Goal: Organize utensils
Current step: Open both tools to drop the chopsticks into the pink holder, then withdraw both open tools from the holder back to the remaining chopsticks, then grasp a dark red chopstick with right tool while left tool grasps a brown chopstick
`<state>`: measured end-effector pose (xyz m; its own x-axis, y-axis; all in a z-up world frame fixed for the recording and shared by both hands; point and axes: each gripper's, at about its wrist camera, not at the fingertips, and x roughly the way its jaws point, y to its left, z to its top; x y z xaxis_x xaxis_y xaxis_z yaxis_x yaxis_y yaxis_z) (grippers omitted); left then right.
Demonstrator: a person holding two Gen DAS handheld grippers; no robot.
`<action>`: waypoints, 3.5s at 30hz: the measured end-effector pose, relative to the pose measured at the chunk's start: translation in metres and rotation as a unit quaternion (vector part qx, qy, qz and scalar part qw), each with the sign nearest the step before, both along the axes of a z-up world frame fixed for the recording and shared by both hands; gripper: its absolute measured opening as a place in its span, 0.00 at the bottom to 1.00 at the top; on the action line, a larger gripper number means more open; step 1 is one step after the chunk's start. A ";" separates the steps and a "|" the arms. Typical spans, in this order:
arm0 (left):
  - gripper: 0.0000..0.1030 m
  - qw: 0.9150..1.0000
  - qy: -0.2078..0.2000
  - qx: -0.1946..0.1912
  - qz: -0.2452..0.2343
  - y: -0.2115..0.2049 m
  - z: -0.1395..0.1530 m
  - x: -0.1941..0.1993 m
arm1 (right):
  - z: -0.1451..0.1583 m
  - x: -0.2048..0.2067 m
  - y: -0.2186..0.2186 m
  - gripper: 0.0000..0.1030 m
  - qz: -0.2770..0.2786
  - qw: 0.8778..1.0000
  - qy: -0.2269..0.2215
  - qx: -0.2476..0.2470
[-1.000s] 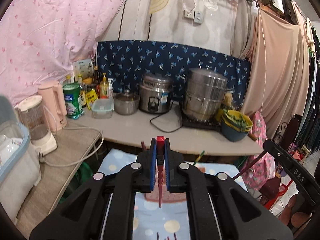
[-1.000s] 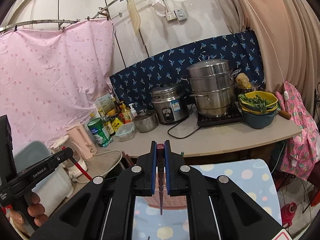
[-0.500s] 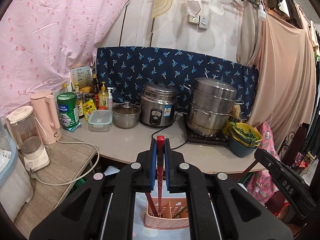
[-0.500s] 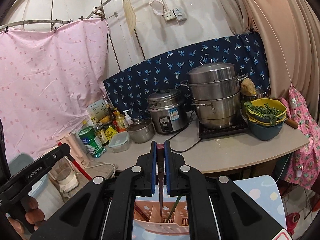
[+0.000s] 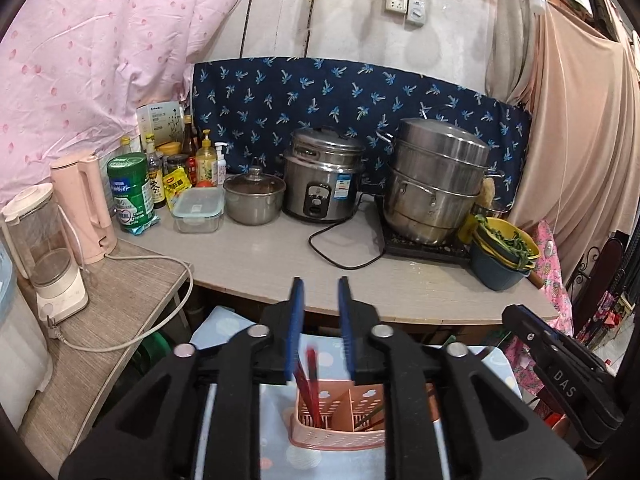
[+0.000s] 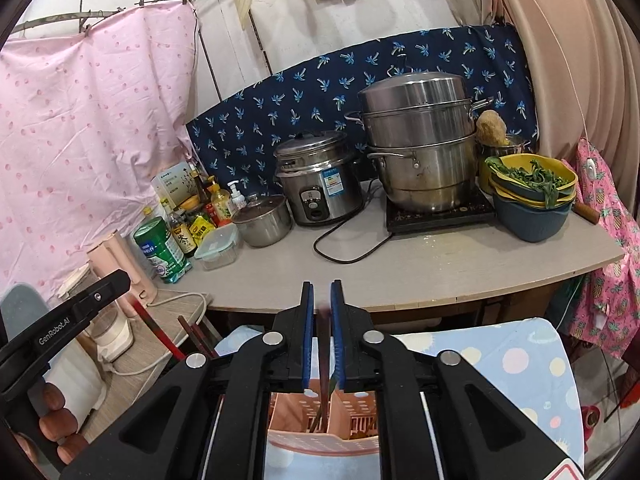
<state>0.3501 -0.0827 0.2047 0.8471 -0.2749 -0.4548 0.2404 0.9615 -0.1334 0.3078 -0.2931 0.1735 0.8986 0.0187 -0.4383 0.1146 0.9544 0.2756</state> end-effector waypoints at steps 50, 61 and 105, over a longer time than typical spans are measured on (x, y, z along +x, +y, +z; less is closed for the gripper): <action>0.66 0.991 0.091 0.098 0.016 0.049 -0.119 -0.192 | -0.117 -0.227 0.063 0.41 0.040 0.990 0.118 -0.063; 0.66 0.981 0.153 0.117 0.007 0.062 -0.191 -0.242 | -0.201 -0.278 0.096 0.41 0.078 0.975 0.193 -0.077; 0.65 0.961 0.239 0.130 -0.049 0.050 -0.266 -0.296 | -0.251 -0.311 0.105 0.07 0.082 0.969 0.227 -0.058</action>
